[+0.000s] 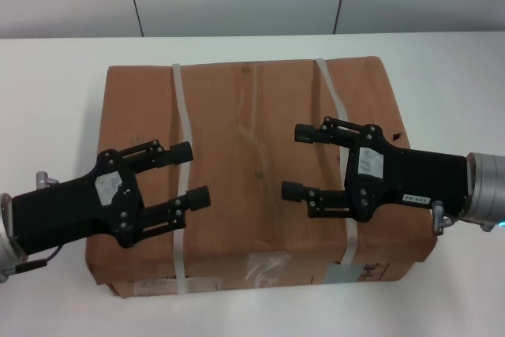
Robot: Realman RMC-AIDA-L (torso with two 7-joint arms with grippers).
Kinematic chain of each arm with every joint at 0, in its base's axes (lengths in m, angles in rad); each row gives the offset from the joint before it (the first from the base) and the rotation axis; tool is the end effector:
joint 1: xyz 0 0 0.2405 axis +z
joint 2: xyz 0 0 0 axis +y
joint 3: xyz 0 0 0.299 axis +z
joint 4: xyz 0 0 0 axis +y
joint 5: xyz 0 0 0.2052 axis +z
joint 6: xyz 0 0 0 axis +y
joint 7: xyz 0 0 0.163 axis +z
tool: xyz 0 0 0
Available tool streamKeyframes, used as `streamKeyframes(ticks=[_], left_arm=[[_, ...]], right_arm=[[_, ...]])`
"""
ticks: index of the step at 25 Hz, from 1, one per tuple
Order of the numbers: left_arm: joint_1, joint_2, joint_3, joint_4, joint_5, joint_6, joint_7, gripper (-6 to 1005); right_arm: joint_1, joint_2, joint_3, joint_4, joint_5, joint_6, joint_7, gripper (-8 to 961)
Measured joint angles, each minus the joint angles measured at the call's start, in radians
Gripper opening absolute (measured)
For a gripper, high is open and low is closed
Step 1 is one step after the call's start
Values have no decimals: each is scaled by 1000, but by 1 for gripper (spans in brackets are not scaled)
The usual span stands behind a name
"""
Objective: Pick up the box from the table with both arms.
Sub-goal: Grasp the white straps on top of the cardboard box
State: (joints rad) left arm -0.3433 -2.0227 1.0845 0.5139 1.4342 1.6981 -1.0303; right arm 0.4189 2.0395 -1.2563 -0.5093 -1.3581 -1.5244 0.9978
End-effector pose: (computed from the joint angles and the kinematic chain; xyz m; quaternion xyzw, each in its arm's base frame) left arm -0.2852 0.2846 -0.0367 -0.9097 -0.1140 -0.3816 0.1176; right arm 0.2643 0.3108 -0.0690 -0.9293 0.0899 0.3395 0.1146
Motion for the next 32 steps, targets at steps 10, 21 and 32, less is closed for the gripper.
streamKeyframes(ticks=[10, 21, 32], left_arm=[[-3, -5, 0, 0, 0, -3, 7, 676], [-2, -7, -18, -2, 0, -9, 10, 670], [0, -10, -193, -15, -3, -95, -168, 666]], right_arm=[[0, 4, 0, 0, -2, 8, -8, 859], [-9, 8, 61, 9, 5, 17, -9, 857], [-39, 21, 259, 16, 1, 181, 219, 855]])
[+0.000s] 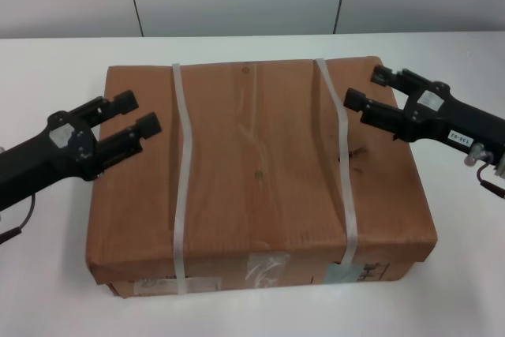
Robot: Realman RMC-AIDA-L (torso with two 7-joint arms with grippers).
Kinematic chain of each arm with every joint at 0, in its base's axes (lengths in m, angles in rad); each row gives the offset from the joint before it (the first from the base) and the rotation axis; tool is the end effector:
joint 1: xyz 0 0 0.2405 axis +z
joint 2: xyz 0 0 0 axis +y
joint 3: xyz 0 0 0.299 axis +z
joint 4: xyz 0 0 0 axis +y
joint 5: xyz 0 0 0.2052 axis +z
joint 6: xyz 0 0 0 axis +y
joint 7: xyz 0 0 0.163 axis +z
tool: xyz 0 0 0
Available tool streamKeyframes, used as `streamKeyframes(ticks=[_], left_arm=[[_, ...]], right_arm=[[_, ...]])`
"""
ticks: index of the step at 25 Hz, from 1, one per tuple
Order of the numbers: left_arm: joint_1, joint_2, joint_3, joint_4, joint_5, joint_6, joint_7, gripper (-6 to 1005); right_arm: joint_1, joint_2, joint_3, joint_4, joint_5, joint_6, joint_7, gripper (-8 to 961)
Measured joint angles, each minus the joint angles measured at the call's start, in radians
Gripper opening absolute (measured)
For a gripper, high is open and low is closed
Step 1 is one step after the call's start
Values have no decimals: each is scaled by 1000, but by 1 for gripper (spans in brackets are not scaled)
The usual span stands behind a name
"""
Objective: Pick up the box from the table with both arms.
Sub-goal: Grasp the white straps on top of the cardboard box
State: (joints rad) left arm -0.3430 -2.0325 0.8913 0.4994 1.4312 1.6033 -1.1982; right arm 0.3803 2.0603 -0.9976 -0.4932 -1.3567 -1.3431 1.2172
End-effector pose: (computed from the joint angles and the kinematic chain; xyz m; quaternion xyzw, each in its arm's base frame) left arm -0.3044 0.3119 -0.0133 -0.8613 -0.2271 -0.4081 0.1999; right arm 0.3076 0.3442 -0.0388 -0.8548 0.2769 0.3613 0.2490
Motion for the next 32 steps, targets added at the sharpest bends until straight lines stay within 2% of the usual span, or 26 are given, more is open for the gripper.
streamKeyframes(ticks=[4, 8, 13, 29, 32], left_arm=[[-17, 1, -3, -24, 6, -119, -91, 667], [-45, 6, 11, -42, 29, -223, -171, 666], [-91, 5, 21, -84, 71, -335, -225, 667], [-136, 0, 24, -138, 125, -403, -273, 665], [-148, -1, 24, -139, 158, -414, -309, 666]], right_arm=[[13, -1, -27, 38, -20, 197, 205, 854], [52, -1, -49, 64, -72, 278, 290, 853], [114, 2, -52, 119, -92, 291, 302, 851], [141, 11, -63, 155, -93, 300, 317, 849], [176, 12, -73, 193, -93, 319, 317, 849]])
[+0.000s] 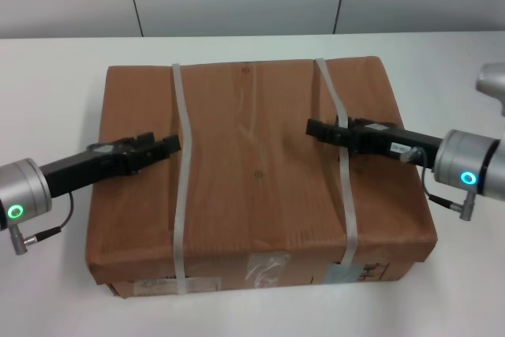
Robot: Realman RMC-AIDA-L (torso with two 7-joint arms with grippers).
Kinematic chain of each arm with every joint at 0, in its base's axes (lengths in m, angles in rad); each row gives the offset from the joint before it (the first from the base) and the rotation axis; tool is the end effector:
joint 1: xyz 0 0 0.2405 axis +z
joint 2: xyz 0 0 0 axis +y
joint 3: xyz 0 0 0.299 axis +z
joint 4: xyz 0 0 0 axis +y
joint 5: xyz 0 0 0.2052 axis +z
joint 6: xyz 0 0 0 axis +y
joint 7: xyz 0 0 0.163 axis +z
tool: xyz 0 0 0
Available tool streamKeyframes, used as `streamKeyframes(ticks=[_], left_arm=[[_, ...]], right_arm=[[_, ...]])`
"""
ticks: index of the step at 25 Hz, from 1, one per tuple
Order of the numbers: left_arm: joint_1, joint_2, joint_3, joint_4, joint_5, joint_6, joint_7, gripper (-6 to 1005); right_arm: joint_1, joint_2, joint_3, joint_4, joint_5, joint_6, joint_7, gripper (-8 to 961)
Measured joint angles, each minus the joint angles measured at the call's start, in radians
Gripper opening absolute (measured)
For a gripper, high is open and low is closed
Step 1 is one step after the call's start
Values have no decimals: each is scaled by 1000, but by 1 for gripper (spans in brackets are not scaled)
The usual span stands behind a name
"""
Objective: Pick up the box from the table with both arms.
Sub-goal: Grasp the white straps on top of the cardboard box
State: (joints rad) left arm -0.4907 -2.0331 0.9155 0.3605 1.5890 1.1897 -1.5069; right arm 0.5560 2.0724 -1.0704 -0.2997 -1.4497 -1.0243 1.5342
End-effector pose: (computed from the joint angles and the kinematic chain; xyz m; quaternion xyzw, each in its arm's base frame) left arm -0.3303 0.3630 -0.0618 -0.8315 -0.4307 -0.2831 0.2075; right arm 0.3136 0.3779 -0.0976 -0.8188 0.4634 0.2652 0.2108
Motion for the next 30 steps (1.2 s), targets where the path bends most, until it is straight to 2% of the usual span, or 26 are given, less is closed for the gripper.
streamKeyframes(ticks=[6, 13, 22, 27, 30], left_arm=[[-41, 0, 27, -21, 48, -16, -51, 666], [-74, 0, 76, -37, 50, -17, -76, 665], [-110, -6, 90, -42, 51, -39, -83, 663], [-138, -7, 105, -43, 52, -42, -91, 662], [-140, -7, 105, -43, 52, -42, -88, 661]], right_arm=[[50, 5, -27, 35, 1, 22, 0, 849], [75, 6, -30, 45, 7, 28, -3, 848], [104, 6, -29, 47, 9, 9, -14, 847], [107, 6, -33, 47, 38, 7, -30, 712], [106, 6, -42, 56, 73, 7, -68, 500]])
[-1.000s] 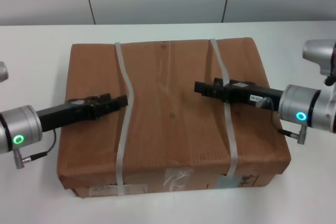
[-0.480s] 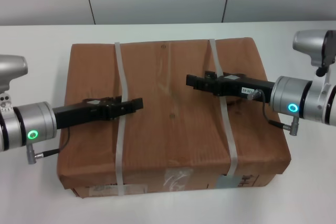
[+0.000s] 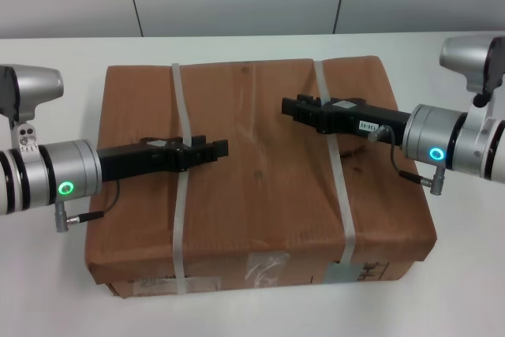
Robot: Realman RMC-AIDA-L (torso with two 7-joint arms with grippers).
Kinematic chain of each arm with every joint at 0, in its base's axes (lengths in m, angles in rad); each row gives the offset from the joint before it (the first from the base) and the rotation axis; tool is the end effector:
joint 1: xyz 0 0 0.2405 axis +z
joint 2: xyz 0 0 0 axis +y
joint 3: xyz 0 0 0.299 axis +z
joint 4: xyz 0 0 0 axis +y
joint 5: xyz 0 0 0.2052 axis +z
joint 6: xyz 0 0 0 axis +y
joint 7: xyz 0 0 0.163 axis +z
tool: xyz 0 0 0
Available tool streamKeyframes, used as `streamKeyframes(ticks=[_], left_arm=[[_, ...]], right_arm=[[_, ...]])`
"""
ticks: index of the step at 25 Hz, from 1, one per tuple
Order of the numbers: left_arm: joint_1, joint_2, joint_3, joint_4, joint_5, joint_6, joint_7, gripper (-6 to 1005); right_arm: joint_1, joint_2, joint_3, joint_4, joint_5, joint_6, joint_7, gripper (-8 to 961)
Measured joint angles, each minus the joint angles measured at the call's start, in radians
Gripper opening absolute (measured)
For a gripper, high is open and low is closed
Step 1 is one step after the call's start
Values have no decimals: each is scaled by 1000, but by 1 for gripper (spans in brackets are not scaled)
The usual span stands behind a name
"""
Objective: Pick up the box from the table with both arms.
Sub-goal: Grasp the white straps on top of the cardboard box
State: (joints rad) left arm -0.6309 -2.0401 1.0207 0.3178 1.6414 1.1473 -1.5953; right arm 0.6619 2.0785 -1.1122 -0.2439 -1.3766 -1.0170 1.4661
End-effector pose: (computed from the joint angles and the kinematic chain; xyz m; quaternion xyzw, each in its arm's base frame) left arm -0.2886 0.3861 -0.0908 -0.8666 -0.4145 -0.2364 0.1458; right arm 0.2758 0.4006 -0.1083 -0.8423 0.4202 0.2750 0.1958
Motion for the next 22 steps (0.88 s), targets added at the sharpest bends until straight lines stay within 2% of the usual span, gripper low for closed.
streamKeyframes(ticks=[2, 5, 12, 22], left_arm=[[0, 0, 3, 0, 0, 0, 7, 661], [0, 0, 8, 0, -2, 0, 11, 530], [3, -4, 9, 1, -11, -15, 32, 255], [7, -5, 9, 1, -14, -15, 38, 156]], right_arm=[[-2, 0, -2, 13, 22, 0, -33, 444], [-7, 0, -2, 19, 38, 0, -62, 360], [-9, 0, 4, 29, 40, -2, -92, 305], [-10, 0, 9, 36, 51, -2, -91, 260]])
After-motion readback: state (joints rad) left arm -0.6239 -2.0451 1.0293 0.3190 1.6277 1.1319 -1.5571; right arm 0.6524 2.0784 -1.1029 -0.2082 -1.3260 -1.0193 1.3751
